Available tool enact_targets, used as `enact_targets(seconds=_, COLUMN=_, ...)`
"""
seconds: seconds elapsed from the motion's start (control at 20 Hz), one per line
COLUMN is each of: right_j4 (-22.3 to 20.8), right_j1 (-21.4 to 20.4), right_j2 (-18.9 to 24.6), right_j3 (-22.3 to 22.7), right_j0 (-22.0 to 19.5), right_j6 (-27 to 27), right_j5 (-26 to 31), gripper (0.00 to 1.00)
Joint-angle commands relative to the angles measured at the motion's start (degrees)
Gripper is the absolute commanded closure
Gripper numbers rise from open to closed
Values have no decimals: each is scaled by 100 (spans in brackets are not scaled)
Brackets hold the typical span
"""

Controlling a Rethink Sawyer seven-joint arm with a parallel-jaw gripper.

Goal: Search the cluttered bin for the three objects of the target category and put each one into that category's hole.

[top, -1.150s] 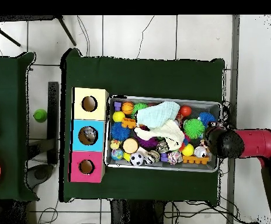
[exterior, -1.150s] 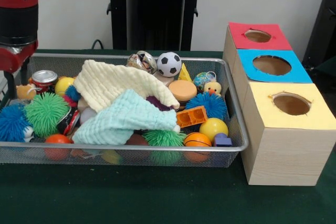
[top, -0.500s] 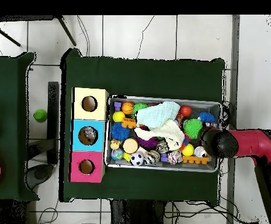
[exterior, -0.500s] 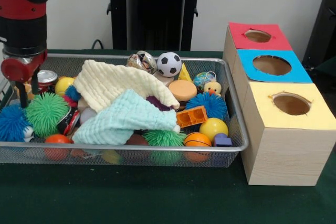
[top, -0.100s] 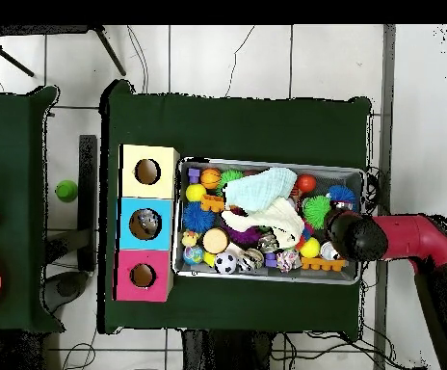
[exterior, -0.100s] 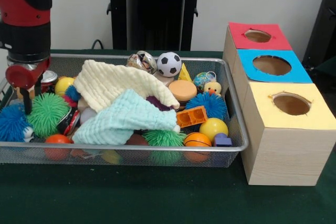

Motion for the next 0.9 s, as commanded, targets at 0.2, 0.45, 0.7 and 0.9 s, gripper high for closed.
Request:
enact_targets(seconds=0.2, right_j4=-708, right_j1=180, right_j2=-383, right_j3=-387, right_j0=330, right_j6=-351, right_j5=-201, gripper=0)
enact_targets(seconds=0.45, right_j4=-902, right_j1=173, right_j2=-695, right_j3=-379, right_j0=654, right_j6=-74, right_j5=-62, gripper=0)
enact_targets(seconds=0.7, right_j4=-1004, right_j1=203, right_j2=-1033, right_j3=-385, right_j0=956, right_j6=125, right_j5=118, gripper=0)
enact_targets(seconds=0.9, right_j4=-1047, right_j1=205, right_j2=-1218, right_j3=-410, right_j0=1135, right_j6=229, right_j5=107, gripper=0)
